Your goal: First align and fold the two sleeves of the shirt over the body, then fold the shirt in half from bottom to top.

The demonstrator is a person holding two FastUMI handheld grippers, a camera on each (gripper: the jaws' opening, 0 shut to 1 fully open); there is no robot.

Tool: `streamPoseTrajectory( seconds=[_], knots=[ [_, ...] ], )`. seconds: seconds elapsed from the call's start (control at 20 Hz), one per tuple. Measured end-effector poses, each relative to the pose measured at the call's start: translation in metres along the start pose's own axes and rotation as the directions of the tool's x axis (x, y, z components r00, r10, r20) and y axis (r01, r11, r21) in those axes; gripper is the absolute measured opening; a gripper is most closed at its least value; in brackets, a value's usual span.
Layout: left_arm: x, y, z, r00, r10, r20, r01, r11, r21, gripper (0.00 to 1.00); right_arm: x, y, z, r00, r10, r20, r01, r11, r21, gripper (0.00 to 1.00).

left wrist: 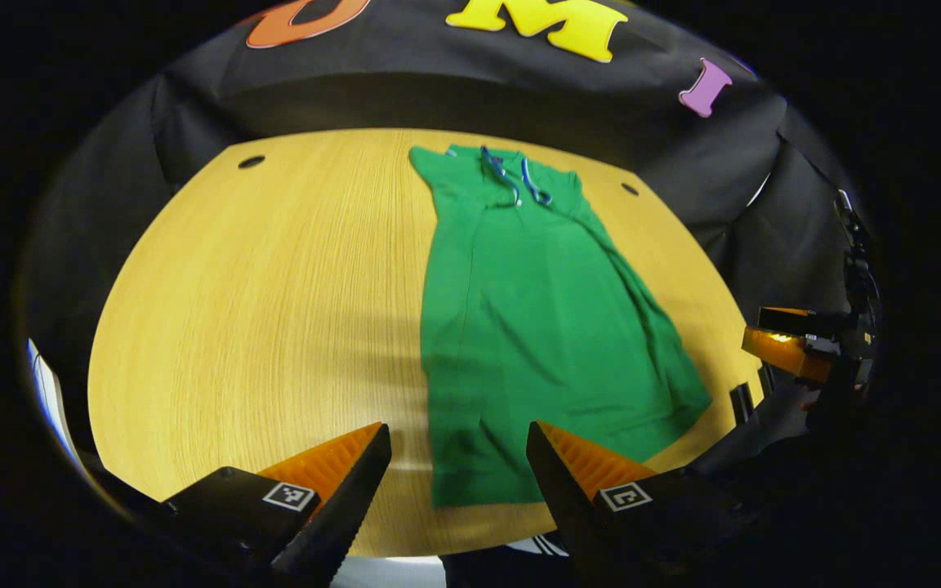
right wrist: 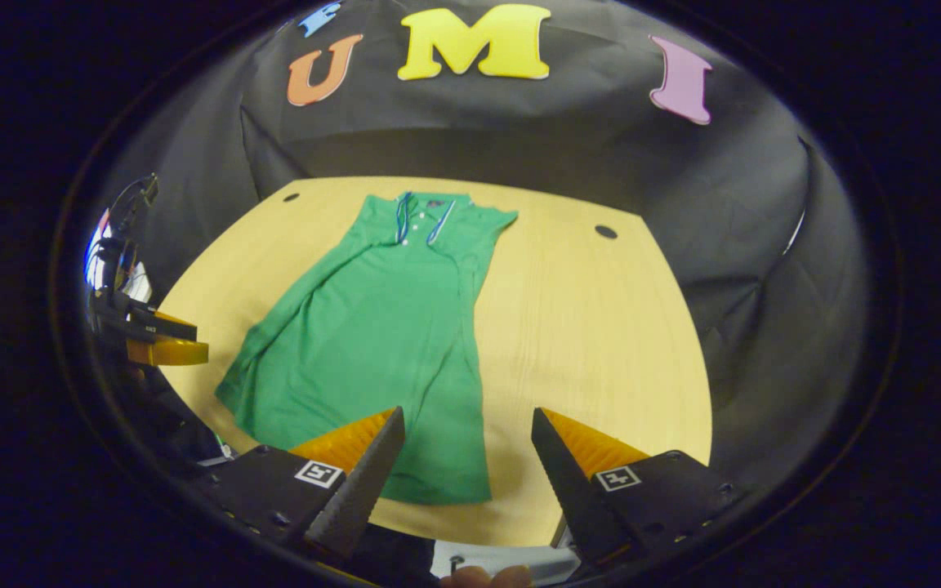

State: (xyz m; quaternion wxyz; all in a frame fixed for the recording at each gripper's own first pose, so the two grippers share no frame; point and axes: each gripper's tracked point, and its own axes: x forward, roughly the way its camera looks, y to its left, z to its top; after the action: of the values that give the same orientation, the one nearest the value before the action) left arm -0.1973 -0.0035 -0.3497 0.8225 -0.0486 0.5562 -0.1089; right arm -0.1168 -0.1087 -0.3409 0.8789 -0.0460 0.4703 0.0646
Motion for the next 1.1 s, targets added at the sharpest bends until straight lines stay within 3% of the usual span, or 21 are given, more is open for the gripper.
streamPoseTrajectory(
  seconds=[0.35,0.85,1.1],
  knots=[
    [0.013,-0.006,-0.032,0.990,0.039,-0.134,-0.044,0.998,-0.033,1.00,0.029,0.008,-0.055,0.981,0.042,-0.190,-0.040,0.999,0.013,0.96],
    [0.019,0.012,-0.037,0.972,0.156,-0.175,-0.153,0.988,0.032,1.00,0.056,0.004,-0.087,0.953,0.022,-0.303,-0.023,1.000,0.000,0.95],
    [0.017,0.011,-0.040,0.966,0.169,-0.196,-0.164,0.986,0.042,1.00,0.057,0.005,-0.088,0.954,0.030,-0.298,-0.035,0.999,-0.012,0.94]
  ],
)
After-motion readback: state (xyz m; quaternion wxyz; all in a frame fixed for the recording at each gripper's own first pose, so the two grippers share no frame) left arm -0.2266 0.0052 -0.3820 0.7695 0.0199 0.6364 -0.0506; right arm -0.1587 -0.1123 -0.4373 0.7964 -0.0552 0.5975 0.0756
